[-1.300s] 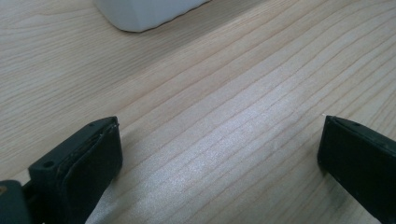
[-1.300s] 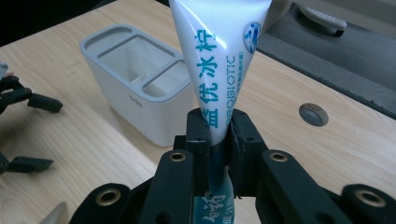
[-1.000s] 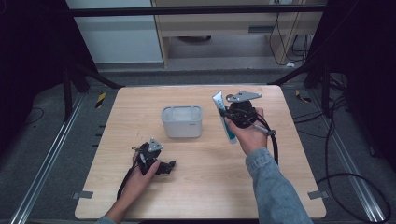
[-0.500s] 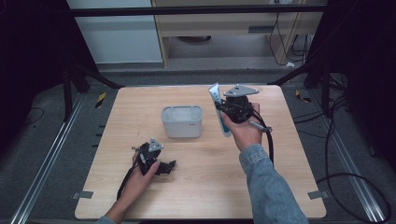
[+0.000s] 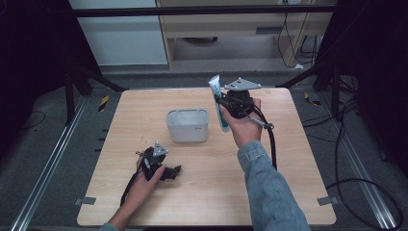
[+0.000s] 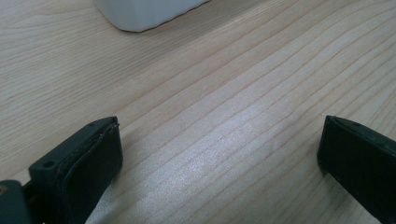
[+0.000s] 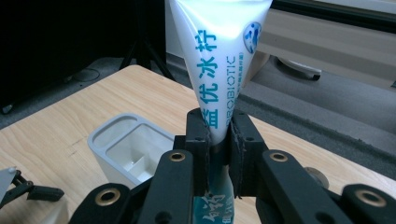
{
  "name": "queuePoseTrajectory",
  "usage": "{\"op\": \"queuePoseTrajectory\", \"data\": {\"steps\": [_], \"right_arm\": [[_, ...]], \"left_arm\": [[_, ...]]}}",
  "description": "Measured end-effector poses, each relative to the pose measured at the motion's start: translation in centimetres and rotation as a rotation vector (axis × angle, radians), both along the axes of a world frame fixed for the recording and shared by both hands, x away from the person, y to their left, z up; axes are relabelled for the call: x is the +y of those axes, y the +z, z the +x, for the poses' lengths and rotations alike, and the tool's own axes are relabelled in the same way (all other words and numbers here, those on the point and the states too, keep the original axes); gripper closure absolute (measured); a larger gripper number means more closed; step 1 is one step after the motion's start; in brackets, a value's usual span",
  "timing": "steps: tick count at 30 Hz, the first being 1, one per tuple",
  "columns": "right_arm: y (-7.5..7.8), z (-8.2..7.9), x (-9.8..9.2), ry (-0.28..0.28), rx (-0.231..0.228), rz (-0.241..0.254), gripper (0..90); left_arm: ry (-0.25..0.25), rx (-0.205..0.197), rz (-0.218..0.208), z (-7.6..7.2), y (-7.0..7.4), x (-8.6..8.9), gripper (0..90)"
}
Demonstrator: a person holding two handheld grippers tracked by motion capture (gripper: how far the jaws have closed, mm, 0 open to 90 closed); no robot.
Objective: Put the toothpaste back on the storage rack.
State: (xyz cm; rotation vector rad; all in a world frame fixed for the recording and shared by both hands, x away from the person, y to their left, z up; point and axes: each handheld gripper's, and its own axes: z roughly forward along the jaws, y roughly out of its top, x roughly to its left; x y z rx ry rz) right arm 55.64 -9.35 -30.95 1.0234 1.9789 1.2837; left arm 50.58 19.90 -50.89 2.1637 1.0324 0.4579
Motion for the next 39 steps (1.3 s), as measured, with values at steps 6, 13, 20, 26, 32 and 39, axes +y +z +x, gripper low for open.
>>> {"op": "queuePoseTrajectory", "data": {"steps": [6,13,20,26,32,39], "right_arm": [[0.7,0.2,1.0,0.019,-0.004,-0.003,79.7],[1.5,1.0,1.7,0.008,-0.026,0.007,79.6],[2.3,1.7,2.7,-0.003,-0.046,0.026,79.6],[2.7,2.0,3.4,-0.017,-0.059,0.046,79.6],[2.5,2.5,4.1,-0.037,-0.059,0.037,79.6],[2.8,2.9,5.2,-0.025,-0.072,0.037,79.6]], "left_arm": [[0.0,0.0,0.0,0.0,0.0,0.0,0.0],[0.0,0.001,0.001,0.0,0.0,0.0,0.0],[0.0,0.001,0.0,0.0,0.0,0.0,0.0],[0.001,0.002,0.0,0.0,0.0,0.0,0.0],[0.002,0.002,0.0,0.0,0.0,0.0,0.0],[0.0,0.002,0.001,0.0,0.0,0.0,0.0]]}}
